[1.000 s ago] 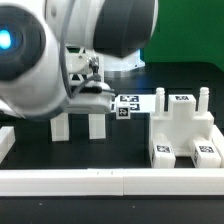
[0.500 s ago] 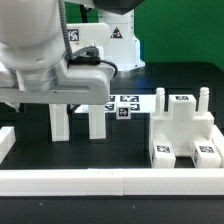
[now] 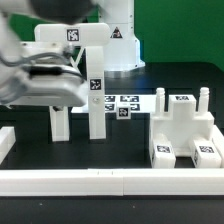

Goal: Assemble chair

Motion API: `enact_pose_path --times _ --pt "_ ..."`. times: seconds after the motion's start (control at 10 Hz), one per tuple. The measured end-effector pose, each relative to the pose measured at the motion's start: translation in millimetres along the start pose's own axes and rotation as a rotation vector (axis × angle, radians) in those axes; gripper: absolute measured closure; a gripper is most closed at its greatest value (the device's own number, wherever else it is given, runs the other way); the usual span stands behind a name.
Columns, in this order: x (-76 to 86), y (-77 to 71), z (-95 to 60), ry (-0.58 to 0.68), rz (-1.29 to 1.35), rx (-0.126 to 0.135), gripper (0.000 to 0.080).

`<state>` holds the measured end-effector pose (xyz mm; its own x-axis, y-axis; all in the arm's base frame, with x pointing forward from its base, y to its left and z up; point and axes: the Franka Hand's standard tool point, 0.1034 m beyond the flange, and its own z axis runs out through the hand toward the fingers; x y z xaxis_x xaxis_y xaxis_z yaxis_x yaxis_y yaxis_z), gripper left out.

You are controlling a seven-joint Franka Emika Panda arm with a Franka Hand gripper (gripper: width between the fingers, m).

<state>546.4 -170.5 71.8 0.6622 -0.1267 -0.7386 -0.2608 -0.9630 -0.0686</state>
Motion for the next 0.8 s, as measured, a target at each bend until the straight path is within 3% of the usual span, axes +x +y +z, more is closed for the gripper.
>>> enact_pose_path --times 0.2,0.3,0.4,0.5,0.7,0.8 --pt "-0.3 6.2 1.7 0.004 0.012 0.121 0.0151" --pt "-1.2 12.2 2.5 0.001 0.029 0.152 0.0151" --pt "-11.9 12.4 7.2 -0.082 0.112 0.255 0.0151" --pt "-9.9 20.8 10.1 -0.119 0.164 0.337 0.0151" --pt "-22.1 22.0 15.1 -0.178 0.251 0.437 0.0151" --pt "-20.0 23.5 17.7 -0.203 0.283 0.516 0.0151"
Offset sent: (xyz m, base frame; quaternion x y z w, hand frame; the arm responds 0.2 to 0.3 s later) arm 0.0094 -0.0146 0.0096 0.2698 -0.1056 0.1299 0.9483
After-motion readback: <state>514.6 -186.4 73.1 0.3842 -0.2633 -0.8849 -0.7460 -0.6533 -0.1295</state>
